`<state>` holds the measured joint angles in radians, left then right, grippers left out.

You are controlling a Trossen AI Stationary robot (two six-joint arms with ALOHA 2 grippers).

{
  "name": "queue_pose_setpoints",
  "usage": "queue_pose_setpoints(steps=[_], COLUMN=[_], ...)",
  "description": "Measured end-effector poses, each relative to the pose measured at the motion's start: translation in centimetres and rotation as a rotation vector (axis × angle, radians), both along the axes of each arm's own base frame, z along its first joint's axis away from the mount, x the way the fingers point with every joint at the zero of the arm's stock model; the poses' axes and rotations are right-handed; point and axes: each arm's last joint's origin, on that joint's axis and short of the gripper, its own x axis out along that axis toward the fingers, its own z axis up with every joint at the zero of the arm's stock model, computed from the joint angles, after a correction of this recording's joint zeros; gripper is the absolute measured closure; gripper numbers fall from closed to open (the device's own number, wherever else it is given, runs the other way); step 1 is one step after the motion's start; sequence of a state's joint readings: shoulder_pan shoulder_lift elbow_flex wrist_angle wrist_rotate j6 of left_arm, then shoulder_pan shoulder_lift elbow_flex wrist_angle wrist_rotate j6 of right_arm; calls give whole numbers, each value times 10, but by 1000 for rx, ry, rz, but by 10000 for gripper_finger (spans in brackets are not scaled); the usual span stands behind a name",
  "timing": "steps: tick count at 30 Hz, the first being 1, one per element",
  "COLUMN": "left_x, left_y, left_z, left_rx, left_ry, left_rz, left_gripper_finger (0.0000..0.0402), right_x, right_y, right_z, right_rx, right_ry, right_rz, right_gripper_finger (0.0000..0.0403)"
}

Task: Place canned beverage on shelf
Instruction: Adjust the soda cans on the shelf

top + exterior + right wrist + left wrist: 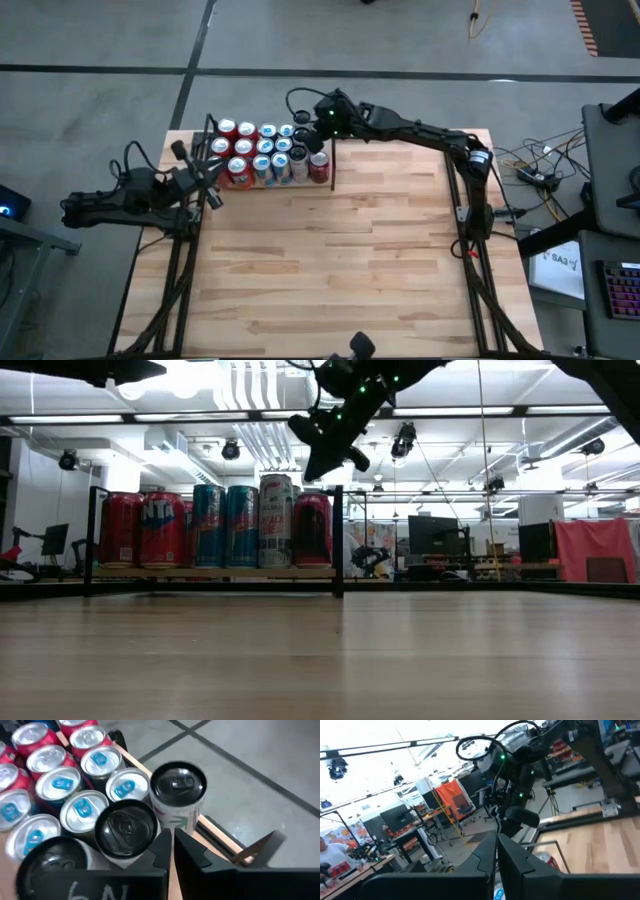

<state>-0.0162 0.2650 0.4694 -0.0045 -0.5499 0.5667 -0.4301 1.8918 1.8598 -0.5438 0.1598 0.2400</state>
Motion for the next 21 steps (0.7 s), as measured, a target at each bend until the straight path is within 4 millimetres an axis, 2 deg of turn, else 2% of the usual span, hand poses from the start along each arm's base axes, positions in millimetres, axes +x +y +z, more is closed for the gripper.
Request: queue_pose_setpoints(steps=[3, 10, 21], left_x=[1, 1, 1], left_y=[0, 0, 0], left_z=[-2, -3, -2], left_rx=[1, 1, 1], left_ry=[24, 28, 27], left_rz=[1, 1, 1], left_gripper_finger=[402, 402, 402], right_x=[3, 13, 19], right_y=[-1, 0, 14], right_z=[-13, -26, -23], right_rx=[26, 38, 42], right_ry=[24, 42, 30], right_rz=[-11, -5, 22], right_gripper_finger=[394, 394, 394])
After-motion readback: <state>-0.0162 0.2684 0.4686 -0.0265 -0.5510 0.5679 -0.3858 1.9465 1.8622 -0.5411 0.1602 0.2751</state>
